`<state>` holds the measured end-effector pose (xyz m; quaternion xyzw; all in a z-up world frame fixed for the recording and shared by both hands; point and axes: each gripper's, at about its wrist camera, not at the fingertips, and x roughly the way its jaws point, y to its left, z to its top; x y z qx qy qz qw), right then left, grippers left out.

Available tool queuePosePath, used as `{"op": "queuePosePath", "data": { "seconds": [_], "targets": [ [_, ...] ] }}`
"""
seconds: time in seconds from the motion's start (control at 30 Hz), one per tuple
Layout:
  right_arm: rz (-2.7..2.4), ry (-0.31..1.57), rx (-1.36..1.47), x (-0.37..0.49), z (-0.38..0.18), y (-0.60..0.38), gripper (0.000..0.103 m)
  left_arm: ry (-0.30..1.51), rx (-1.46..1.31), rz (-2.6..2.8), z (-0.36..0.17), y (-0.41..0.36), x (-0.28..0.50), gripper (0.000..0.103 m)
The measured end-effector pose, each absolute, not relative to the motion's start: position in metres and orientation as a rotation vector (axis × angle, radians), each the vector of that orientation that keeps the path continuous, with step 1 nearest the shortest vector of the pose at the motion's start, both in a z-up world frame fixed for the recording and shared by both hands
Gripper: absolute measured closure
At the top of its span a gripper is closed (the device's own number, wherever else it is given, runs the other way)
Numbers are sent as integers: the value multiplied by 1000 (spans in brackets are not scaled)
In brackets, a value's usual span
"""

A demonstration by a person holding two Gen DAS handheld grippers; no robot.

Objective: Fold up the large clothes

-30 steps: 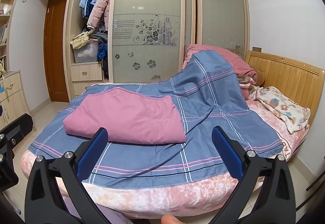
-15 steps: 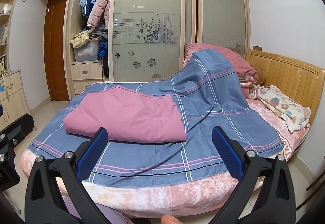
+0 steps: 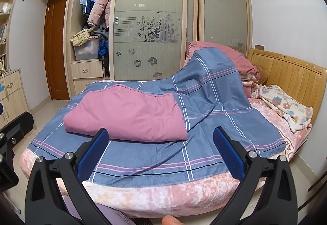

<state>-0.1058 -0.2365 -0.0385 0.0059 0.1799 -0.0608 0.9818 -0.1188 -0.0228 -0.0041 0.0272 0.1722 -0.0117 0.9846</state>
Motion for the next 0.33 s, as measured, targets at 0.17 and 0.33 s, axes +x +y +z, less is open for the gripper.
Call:
{"op": "queuePosePath", "data": {
  "seconds": [0.17,0.33],
  "targets": [
    [-120,372,11,-104,-45,-239,1,359,41,-48,-5,-23,-115,2],
    [-117,385,9,-97,-48,-242,1,373,27,-45,-8,-22,-109,2]
  ]
}}
